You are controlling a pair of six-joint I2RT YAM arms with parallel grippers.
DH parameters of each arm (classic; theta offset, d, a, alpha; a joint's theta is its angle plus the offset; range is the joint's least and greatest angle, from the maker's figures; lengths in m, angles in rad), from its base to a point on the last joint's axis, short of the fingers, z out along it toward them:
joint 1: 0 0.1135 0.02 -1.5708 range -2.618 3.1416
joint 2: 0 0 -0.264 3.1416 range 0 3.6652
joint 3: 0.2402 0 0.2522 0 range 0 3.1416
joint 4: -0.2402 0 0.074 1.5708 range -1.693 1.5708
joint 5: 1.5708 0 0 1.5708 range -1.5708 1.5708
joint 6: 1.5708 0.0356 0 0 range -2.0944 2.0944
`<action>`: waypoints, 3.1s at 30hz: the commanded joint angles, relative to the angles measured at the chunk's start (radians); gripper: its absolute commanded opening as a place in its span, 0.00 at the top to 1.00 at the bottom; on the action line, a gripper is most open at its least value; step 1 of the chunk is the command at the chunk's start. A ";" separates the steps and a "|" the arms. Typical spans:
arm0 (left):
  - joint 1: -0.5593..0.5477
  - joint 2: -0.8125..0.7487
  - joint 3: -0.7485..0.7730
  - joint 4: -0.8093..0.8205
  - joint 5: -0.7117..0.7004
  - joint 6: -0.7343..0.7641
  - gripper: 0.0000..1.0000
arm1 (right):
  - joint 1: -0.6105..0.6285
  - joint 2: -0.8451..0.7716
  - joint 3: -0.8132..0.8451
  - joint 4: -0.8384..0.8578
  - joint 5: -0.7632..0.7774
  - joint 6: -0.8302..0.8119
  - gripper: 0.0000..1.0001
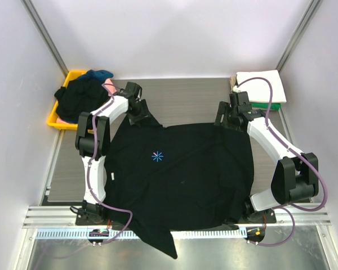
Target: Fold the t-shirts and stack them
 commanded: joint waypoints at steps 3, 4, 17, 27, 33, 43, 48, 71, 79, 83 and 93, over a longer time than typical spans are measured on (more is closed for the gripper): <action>-0.006 0.019 0.048 0.037 0.014 -0.024 0.42 | -0.004 -0.021 0.007 0.039 0.018 -0.023 0.22; -0.008 0.024 0.049 0.038 0.014 -0.025 0.44 | -0.006 -0.021 0.004 0.039 0.018 -0.025 0.22; -0.009 0.081 0.114 0.007 -0.020 -0.028 0.63 | -0.013 -0.035 -0.015 0.042 0.018 -0.039 0.22; -0.008 0.085 0.178 -0.046 -0.041 -0.025 1.00 | -0.013 -0.044 -0.021 0.042 0.017 -0.040 0.22; -0.011 0.104 0.345 -0.107 -0.064 -0.042 1.00 | -0.013 -0.045 -0.019 0.043 0.014 -0.037 0.22; -0.107 0.403 0.916 -0.203 0.131 -0.036 0.23 | -0.015 -0.061 -0.031 0.037 -0.009 -0.010 0.22; -0.120 0.087 0.466 -0.113 -0.058 0.007 0.18 | -0.015 -0.097 -0.062 0.030 -0.005 -0.002 0.21; 0.014 -0.154 -0.362 0.037 -0.275 -0.015 0.21 | -0.041 0.494 0.123 -0.019 0.008 0.021 0.20; 0.080 0.227 0.289 -0.194 -0.256 0.018 0.22 | -0.059 0.842 0.658 -0.163 -0.015 0.021 0.19; 0.106 0.503 0.814 -0.367 -0.215 0.035 0.22 | -0.072 1.010 0.970 -0.265 -0.035 0.030 0.19; 0.097 0.133 0.663 -0.121 -0.095 0.070 0.17 | -0.079 0.891 1.075 -0.224 -0.192 0.007 0.19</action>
